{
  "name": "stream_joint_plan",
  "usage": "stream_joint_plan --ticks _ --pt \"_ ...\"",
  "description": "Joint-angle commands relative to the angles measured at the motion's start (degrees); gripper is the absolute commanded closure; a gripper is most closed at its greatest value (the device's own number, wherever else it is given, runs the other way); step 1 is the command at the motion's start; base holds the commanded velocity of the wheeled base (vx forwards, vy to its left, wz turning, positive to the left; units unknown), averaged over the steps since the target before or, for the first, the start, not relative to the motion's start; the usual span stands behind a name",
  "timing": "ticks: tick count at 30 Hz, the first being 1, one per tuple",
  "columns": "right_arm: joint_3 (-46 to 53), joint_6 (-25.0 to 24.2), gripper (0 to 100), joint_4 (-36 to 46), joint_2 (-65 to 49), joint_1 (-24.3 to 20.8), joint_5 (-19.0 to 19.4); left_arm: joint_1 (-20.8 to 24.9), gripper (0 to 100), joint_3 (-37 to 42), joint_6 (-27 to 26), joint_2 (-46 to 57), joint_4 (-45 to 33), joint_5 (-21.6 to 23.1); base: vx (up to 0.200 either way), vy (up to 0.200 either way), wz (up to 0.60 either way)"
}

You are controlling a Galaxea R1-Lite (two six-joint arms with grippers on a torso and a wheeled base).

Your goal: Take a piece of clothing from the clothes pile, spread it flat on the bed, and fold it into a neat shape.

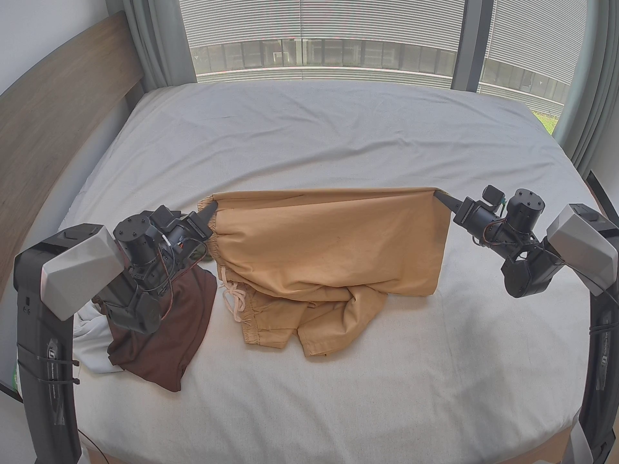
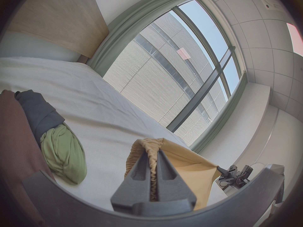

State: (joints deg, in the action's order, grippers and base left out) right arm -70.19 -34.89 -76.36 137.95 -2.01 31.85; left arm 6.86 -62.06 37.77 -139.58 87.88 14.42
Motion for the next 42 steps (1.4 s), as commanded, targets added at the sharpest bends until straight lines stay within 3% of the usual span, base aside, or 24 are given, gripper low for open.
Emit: stream_joint_plan --ticks 1,18,19,20,21,30,38,40,41,42 --pt "-2.67 0.0 100 0.16 2.94 0.08 -0.04 0.08 100 -2.8 0.03 -2.8 -0.17 -0.36 0.0 0.0 0.0" --pt "-7.33 0.08 100 0.16 6.19 0.61 -0.13 0.08 100 -6.49 0.03 -4.21 -3.86 -0.27 0.0 0.0 0.0" --pt "-7.59 0.08 100 0.16 6.28 0.52 -0.04 0.08 0 -6.58 0.03 -4.21 -3.86 -0.27 0.0 0.0 0.0" --pt "-7.85 0.08 100 0.16 6.46 0.52 -0.04 0.08 0 -6.84 0.11 -4.29 -3.86 -0.27 0.0 0.0 0.0" --pt "-8.38 0.08 0 0.16 6.81 0.52 -0.13 -0.01 0 -7.37 0.11 -4.38 -3.86 -0.27 0.0 0.0 0.0" --pt "-10.93 0.44 0 1.57 8.56 0.25 -2.41 0.26 0 -7.99 0.91 -3.86 -3.68 -2.03 0.0 0.0 0.0" --pt "5.86 1.14 0 -0.19 0.04 -1.77 -2.41 1.49 0 4.32 0.73 0.98 -0.52 -2.47 0.0 0.0 0.0" --pt "5.86 1.14 0 -0.19 0.04 -1.77 -2.41 1.49 0 4.32 0.73 0.98 -0.52 -2.47 0.0 0.0 0.0" --pt "14.73 1.84 0 -1.51 -3.39 -3.79 -2.41 1.49 0 10.82 0.64 4.67 0.45 -1.5 0.0 0.0 0.0" --pt "17.2 1.84 0 -2.12 -4.09 -4.76 -2.41 1.4 0 12.76 0.64 5.9 0.45 -0.97 0.0 0.0 0.0"
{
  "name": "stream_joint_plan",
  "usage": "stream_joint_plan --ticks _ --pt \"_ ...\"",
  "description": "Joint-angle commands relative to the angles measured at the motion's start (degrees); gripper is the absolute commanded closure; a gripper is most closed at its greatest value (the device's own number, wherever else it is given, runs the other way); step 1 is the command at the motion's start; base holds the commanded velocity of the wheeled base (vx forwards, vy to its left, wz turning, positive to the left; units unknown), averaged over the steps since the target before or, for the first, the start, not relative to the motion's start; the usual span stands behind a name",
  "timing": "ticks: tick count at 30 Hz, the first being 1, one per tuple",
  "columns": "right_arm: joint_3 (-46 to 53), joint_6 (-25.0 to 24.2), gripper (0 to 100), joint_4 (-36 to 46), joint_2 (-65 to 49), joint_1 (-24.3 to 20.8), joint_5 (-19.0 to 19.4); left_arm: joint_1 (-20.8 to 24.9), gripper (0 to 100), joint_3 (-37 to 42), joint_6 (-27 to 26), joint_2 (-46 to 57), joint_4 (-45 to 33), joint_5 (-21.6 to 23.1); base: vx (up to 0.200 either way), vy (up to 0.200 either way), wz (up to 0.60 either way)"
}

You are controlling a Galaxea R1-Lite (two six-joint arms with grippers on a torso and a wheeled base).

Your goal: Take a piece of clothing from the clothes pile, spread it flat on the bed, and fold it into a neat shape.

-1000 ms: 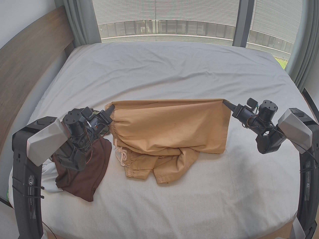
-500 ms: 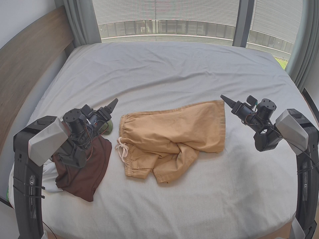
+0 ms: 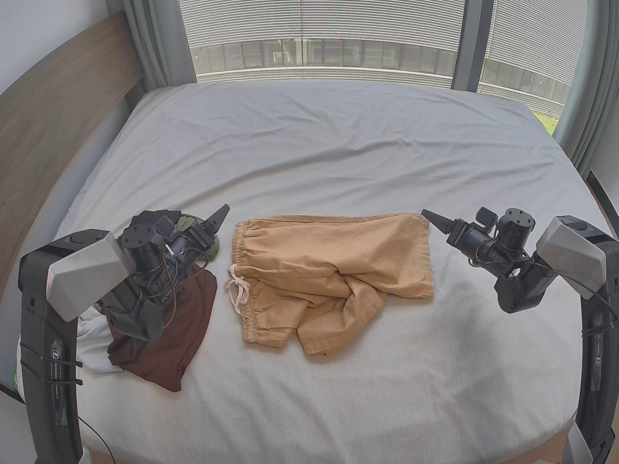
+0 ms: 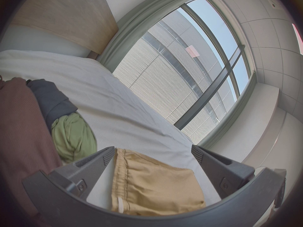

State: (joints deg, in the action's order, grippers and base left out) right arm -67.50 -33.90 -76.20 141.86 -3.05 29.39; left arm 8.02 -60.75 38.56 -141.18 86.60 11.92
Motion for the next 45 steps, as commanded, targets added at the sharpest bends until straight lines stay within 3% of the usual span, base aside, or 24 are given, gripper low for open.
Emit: stream_joint_plan --ticks 1,6,15,24,41,45 --pt "14.5 0.86 0 -2.28 -8.0 -3.72 0.05 0.24 0 11.44 -0.15 7.5 1.73 1.52 0.0 0.0 0.0" --pt "21.71 0.68 0 -3.6 -8.18 -9.26 -3.99 0.33 0 19.96 -0.5 10.93 1.82 3.55 0.0 0.0 0.0" --pt "21.8 -0.29 0 -2.9 -1.85 -14.88 -5.75 0.33 0 20.58 -4.46 8.64 1.82 3.81 0.0 0.0 0.0" --pt "21.36 -4.33 0 -2.55 0.96 -16.38 -6.1 0.42 0 20.58 -4.46 7.85 1.82 3.9 0.0 0.0 0.0" --pt "20.48 -7.14 0 -2.55 3.25 -19.72 -6.19 1.03 0 21.55 -4.72 6.71 1.73 3.81 0.0 0.0 0.0" --pt "19.6 -7.58 0 -3.07 3.86 -20.16 -7.86 0.94 0 21.37 -4.72 6.62 1.73 3.81 0.0 0.0 0.0"
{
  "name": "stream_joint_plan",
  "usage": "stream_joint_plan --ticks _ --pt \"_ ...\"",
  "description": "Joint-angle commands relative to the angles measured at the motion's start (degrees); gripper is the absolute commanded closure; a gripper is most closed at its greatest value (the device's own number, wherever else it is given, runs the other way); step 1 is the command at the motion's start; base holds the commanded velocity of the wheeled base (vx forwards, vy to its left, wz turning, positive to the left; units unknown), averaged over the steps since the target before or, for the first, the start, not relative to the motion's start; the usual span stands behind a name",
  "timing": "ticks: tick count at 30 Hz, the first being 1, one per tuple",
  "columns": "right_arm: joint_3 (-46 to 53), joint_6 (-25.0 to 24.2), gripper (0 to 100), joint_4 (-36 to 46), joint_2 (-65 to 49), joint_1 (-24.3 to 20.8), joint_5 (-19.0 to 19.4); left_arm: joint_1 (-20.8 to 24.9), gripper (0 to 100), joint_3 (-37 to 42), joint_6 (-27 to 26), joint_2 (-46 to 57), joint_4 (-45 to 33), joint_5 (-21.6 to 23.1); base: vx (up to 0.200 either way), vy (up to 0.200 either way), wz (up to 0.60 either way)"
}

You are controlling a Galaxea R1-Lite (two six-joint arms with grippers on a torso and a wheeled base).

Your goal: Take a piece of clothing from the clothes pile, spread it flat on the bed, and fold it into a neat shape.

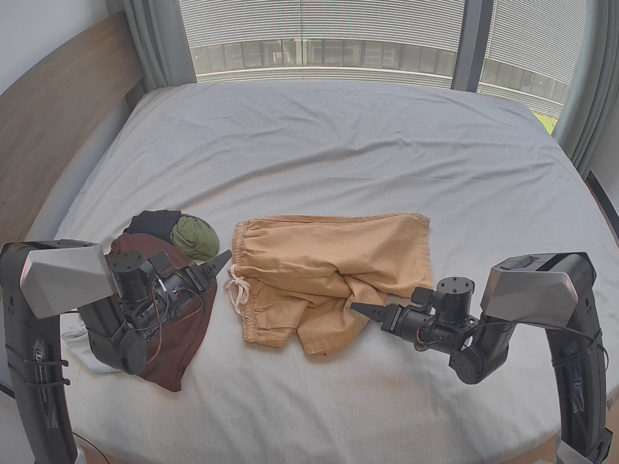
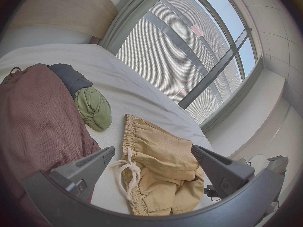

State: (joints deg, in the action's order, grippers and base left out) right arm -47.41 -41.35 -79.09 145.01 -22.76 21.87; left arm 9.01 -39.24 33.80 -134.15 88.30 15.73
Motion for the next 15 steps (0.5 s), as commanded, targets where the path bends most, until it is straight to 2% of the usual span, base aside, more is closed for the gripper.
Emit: stream_joint_plan --ticks 1,9,15 --pt "-0.49 -0.84 0 -0.54 0.72 -0.79 -0.51 -0.04 0 -0.13 0.03 -0.42 0.03 0.01 0.0 0.0 0.0" --pt "0.04 -4.26 0 -3.17 0.45 -2.99 -0.51 -0.13 0 -0.4 0.03 -0.94 0.12 0.01 0.0 0.0 0.0" --pt "1.18 -4.44 0 -3.7 -0.78 -3.17 -0.6 -0.22 0 -0.57 0.03 -1.29 0.12 -0.08 0.0 0.0 0.0"
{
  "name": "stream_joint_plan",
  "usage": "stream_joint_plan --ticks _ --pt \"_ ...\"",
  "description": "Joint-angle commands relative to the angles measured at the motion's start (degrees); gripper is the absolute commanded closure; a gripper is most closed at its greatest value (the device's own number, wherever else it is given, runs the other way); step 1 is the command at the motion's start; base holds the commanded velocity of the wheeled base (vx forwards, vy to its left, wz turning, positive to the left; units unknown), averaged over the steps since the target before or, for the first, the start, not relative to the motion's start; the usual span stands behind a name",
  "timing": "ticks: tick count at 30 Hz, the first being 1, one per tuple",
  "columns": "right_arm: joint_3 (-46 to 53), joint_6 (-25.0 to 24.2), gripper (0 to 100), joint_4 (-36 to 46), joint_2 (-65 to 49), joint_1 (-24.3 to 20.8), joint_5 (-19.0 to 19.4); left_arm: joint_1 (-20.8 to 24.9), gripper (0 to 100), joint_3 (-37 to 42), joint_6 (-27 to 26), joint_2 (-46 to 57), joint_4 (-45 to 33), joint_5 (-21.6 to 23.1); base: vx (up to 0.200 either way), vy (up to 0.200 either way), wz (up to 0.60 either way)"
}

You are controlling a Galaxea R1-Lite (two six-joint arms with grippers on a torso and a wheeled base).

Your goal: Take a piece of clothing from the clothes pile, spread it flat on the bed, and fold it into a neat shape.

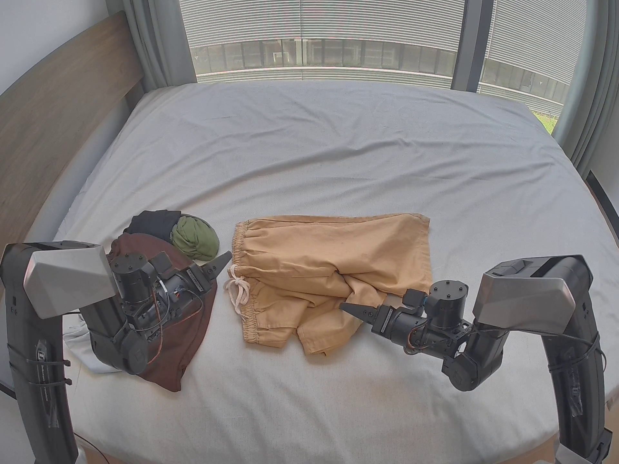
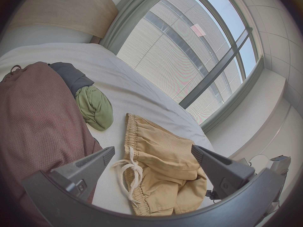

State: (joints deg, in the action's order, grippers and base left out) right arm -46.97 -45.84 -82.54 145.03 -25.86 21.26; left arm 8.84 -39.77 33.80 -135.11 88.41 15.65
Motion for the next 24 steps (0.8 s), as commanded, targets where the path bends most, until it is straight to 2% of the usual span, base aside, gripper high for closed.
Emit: stream_joint_plan --ticks 1,10,18,24 --pt "1.0 0.05 0 -0.43 -0.8 0.02 0.01 -0.05 0 -0.05 0.03 -0.42 0.01 -0.01 0.0 0.0 0.0" --pt "0.65 0.22 0 2.47 1.39 -0.25 0.01 0.04 0 -0.49 0.03 -0.95 0.01 -0.1 0.0 0.0 0.0" --pt "-1.19 0.13 0 -4.56 4.82 -0.95 -0.08 0.13 0 -0.49 0.03 -1.12 0.01 -0.01 0.0 0.0 0.0" --pt "0.04 0.05 0 -4.73 2.54 -1.39 -0.17 0.04 0 -0.49 0.03 -1.3 0.01 -0.1 0.0 0.0 0.0"
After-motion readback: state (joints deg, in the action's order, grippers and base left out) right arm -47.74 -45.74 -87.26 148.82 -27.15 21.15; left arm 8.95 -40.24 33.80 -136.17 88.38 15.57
